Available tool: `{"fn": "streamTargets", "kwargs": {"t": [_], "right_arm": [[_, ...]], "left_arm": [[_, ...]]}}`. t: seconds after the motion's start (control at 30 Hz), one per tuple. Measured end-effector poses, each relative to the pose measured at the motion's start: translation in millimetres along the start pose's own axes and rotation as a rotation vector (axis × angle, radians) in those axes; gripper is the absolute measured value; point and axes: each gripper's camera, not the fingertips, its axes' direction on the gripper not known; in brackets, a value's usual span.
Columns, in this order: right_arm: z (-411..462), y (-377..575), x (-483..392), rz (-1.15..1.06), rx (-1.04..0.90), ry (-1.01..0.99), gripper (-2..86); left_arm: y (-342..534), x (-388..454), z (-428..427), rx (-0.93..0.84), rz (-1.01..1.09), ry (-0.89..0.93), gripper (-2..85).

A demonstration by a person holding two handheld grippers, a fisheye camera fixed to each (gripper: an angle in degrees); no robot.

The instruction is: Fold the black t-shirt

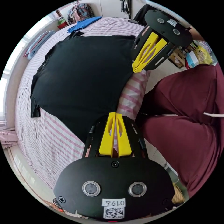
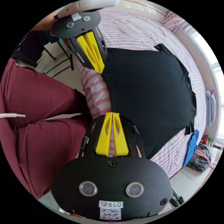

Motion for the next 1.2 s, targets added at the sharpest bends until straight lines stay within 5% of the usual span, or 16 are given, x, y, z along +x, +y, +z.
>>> {"fn": "streamTargets", "kwargs": {"t": [0.63, 1.2], "right_arm": [[-33, -13, 13, -0.017, -0.064, 0.030, 5.5], [-56, -7, -1, 0.022, -0.019, 0.078, 2.1]], "left_arm": [[4, -41, -12, 0.073, -0.137, 0.134, 0.5], [68, -61, -34, 0.068, -0.172, -0.078, 1.1]]}}
